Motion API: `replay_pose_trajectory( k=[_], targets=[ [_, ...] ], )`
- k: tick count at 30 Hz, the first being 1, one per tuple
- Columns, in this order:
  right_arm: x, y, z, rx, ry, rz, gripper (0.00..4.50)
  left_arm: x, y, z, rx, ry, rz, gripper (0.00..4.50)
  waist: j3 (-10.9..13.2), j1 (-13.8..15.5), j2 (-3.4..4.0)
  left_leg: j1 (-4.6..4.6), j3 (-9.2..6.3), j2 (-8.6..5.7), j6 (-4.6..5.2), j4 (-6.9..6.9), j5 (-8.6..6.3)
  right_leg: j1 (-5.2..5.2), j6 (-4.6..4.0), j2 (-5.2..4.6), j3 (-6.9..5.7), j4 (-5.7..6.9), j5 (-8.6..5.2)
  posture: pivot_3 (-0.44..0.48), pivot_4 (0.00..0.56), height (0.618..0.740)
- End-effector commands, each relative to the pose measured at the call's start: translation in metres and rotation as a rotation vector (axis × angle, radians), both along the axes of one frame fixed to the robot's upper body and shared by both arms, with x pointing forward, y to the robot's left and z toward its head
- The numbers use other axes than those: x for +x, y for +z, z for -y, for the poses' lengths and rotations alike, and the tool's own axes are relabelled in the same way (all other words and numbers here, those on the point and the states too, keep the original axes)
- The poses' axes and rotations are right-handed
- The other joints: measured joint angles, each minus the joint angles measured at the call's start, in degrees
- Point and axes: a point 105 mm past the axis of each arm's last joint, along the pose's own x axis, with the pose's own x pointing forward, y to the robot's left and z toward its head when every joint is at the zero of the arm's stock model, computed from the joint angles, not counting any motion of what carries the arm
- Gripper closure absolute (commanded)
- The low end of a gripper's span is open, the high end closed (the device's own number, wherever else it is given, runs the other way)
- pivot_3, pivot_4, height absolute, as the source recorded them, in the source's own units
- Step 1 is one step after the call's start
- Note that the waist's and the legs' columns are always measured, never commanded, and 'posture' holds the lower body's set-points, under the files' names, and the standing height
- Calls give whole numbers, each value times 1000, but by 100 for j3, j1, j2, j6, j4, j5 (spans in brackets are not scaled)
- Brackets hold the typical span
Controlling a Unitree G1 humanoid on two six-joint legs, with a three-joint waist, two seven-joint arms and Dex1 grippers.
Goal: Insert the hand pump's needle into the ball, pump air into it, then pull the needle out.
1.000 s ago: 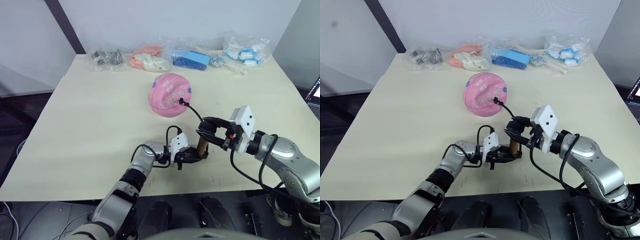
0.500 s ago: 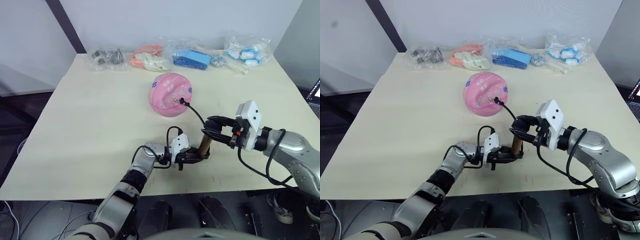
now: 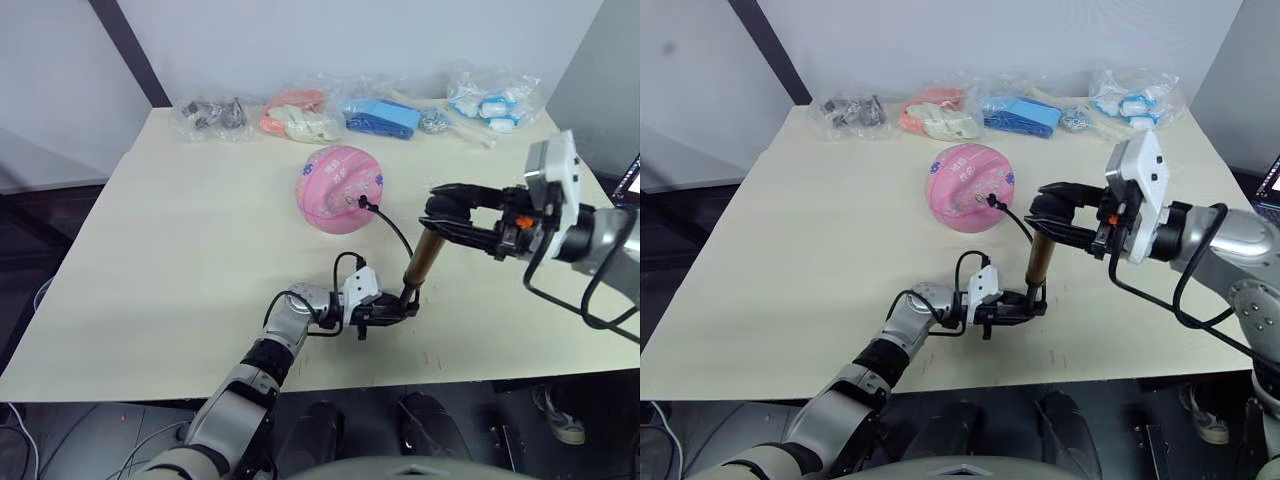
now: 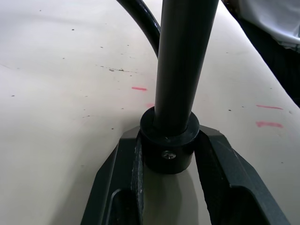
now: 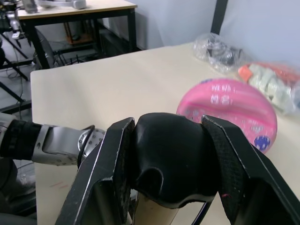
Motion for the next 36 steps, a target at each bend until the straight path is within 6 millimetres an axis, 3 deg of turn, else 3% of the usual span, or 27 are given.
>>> replay_pose_trajectory(
  k=[1,11,25,36],
  targets=[
    [-9,32,5,25,11,127,2689,2,-7,-6,29,35,-27,3384,0,0,0,0,1,0,0,0,0,0,0,0,0,0,0,0,150,740],
    [-9,36,4,28,19,121,2689,1,-8,-6,38,26,-14,3384,0,-1,0,0,1,1,1,0,-1,0,0,-1,0,0,0,0,150,740],
    [-3,-43,-27,-7,47,-81,2689,-1,-7,-3,26,15,-25,3384,-3,-6,-1,5,-1,1,-3,0,2,2,0,1,1,2,0,0,150,740],
    [0,-101,-27,-29,-8,-181,2689,-1,-7,-4,24,19,-23,3384,-7,-12,-1,12,-2,-1,-7,0,4,4,0,5,5,3,0,0,150,740]
  ],
)
